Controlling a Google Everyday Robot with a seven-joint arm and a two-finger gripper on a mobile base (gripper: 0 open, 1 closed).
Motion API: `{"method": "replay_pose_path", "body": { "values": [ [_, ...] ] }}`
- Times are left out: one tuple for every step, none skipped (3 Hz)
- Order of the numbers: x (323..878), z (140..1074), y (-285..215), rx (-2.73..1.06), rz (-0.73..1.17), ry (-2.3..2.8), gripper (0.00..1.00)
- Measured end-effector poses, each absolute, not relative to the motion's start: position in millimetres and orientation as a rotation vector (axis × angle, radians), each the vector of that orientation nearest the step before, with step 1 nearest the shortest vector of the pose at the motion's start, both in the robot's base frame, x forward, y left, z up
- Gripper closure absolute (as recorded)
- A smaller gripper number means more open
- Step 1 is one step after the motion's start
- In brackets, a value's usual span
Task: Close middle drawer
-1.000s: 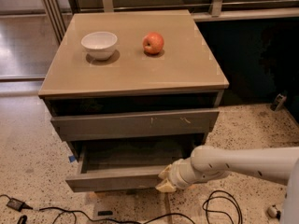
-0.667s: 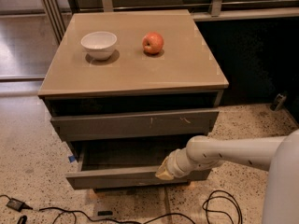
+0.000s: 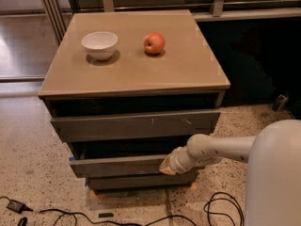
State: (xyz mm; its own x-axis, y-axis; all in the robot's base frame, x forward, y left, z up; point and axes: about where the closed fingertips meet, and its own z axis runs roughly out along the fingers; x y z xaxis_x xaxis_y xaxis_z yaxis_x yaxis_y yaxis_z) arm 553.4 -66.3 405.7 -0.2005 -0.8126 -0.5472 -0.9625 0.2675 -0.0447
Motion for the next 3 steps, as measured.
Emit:
{"method": "replay_pose_path", "body": {
  "values": [
    [557.8, 395.8, -66.7, -1.585, 0.435, 2.086, 0.82],
    [557.8, 395.8, -66.6, -1.585, 0.435, 2.086, 0.59],
    [557.8, 395.8, -66.6, -1.585, 0.435, 2.086, 0.36]
  ]
}}
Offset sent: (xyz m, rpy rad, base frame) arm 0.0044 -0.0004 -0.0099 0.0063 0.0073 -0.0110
